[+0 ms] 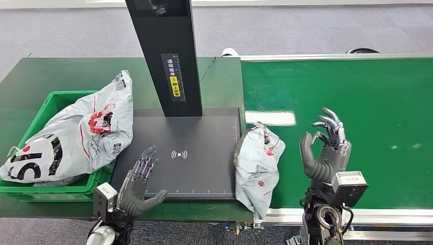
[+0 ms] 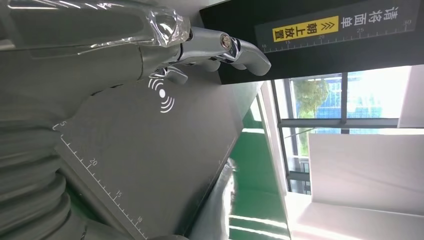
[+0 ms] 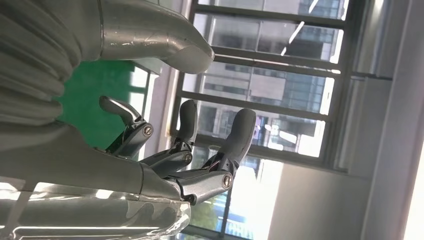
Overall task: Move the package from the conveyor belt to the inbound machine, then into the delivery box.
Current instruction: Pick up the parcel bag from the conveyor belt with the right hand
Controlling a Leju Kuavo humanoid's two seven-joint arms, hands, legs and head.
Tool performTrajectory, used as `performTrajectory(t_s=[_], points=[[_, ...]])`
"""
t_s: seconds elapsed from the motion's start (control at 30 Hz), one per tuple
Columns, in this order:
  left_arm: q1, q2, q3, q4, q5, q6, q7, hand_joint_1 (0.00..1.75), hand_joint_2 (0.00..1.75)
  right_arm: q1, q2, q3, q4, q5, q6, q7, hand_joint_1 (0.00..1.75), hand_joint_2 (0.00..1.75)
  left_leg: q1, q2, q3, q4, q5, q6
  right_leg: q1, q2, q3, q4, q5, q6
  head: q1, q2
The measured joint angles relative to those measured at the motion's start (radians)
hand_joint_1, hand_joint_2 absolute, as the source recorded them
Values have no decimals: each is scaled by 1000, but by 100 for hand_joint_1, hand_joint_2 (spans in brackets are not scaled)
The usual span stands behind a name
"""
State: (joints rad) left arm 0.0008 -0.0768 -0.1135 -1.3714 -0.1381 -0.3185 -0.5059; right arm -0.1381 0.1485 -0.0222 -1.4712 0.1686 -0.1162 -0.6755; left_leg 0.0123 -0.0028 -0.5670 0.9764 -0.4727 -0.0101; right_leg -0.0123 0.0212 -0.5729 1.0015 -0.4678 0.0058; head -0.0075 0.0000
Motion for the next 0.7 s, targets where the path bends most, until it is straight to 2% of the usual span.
performTrajectory(t_s=[0.13,0.23,0.4,0.43,0.53,0.57,0.6,0.7], points=[[0,0,0,-1,1,2,-2,0,175,13,9,-11,-42,-18,-3,-10,175,175,0,0,0,0,0,0,0,0,0,0,0,0,0,0],[-1,-1,0,-10,0,29,-27,0,175,16,9,-8,-55,4,26,19,175,175,0,0,0,0,0,0,0,0,0,0,0,0,0,0],[-2,-9,8,-50,18,89,-86,0,175,-2,-8,77,-1,189,125,130,175,175,0,0,-1,0,0,0,0,0,0,0,0,0,0,0],[-3,-10,9,-56,22,91,-88,0,175,-14,-13,103,27,235,133,170,168,175,0,0,-1,0,0,0,0,0,0,0,0,0,0,0],[-4,-11,10,-63,25,89,-88,0,175,-51,-27,170,120,320,143,273,37,175,0,-2,-1,0,1,0,0,-1,0,0,0,0,0,0],[-4,-11,11,-63,24,89,-86,0,175,-61,-31,185,147,344,139,307,0,175,0,-2,-1,0,1,0,0,-2,0,0,0,0,0,0],[-4,-11,11,-64,22,87,-80,0,175,-72,-35,199,173,377,133,357,0,175,0,-3,-1,0,1,0,0,-2,1,0,0,0,0,0],[-3,-12,12,-64,2,74,-31,0,175,-111,-45,225,277,523,89,608,0,175,0,-3,-1,0,1,0,0,-2,0,0,0,0,0,0]])
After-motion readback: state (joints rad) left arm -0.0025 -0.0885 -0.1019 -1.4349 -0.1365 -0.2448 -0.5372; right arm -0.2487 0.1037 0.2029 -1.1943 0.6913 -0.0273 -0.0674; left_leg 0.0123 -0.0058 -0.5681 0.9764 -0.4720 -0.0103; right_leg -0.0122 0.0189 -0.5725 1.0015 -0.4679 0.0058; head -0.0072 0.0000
